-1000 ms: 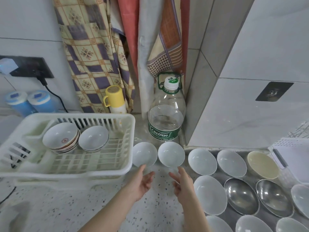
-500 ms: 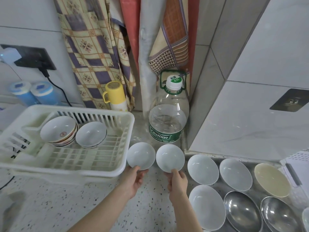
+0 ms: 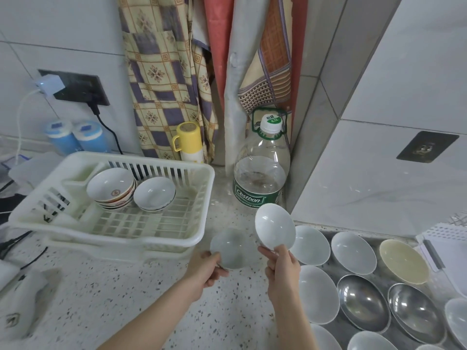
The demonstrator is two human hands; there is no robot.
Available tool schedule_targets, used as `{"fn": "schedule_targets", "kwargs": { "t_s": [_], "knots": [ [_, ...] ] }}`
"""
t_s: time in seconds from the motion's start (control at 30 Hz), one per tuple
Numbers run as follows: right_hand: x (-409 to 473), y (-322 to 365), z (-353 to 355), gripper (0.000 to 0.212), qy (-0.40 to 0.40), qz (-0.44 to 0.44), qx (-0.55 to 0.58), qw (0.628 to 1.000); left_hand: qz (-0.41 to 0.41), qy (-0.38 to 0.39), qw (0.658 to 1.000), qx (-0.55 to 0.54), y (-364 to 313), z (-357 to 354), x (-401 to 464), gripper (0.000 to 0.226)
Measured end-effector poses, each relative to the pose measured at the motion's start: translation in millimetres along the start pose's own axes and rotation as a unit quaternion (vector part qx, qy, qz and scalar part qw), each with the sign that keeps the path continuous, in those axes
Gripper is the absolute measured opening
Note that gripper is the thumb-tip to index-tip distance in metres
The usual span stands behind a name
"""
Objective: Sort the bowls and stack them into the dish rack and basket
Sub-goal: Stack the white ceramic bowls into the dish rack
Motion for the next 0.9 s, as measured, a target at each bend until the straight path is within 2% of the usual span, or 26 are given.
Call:
{"fn": "schedule_targets", "kwargs": {
  "t_s": [0.17,0.3,0.4,0.53,0.63,0.77,0.9],
  "knots": [
    [-30,12,-1,0.012,0.012,0.050,-0.007,0.999,-0.058,0.052,0.993,0.085,-12,11,-35,0.023],
    [-58,19,-10,0.017,0.028,0.089,0.002,0.996,-0.090,0.086,0.988,0.097,-29,34,-58,0.024],
    [-82,19,-26,0.020,0.036,0.108,0.025,0.993,-0.117,0.083,0.986,0.083,-45,63,-69,0.025],
    [-109,17,-59,0.017,0.055,0.121,0.048,0.990,-0.161,0.054,0.985,0.042,-68,117,-72,0.026],
    [-124,13,-90,0.009,0.068,0.130,0.042,0.988,-0.189,-0.005,0.982,-0.001,-82,164,-66,0.022],
    [-130,1,-132,0.010,0.063,0.149,-0.001,0.987,-0.208,-0.064,0.974,-0.071,-93,226,-50,0.023],
    [-124,-14,-164,0.016,0.039,0.186,-0.078,0.979,-0.216,-0.092,0.968,-0.090,-104,273,-31,0.023]
  ]
}}
Point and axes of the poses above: each hand's wrist, its own x-axis towards the middle knuckle, its own z-axis out of the back of the hand, y = z × x, the point moved 6 cm from there along x, towards the middle knuckle, and after that the axes turned 7 degrees about -y, right-handed, at the moved point
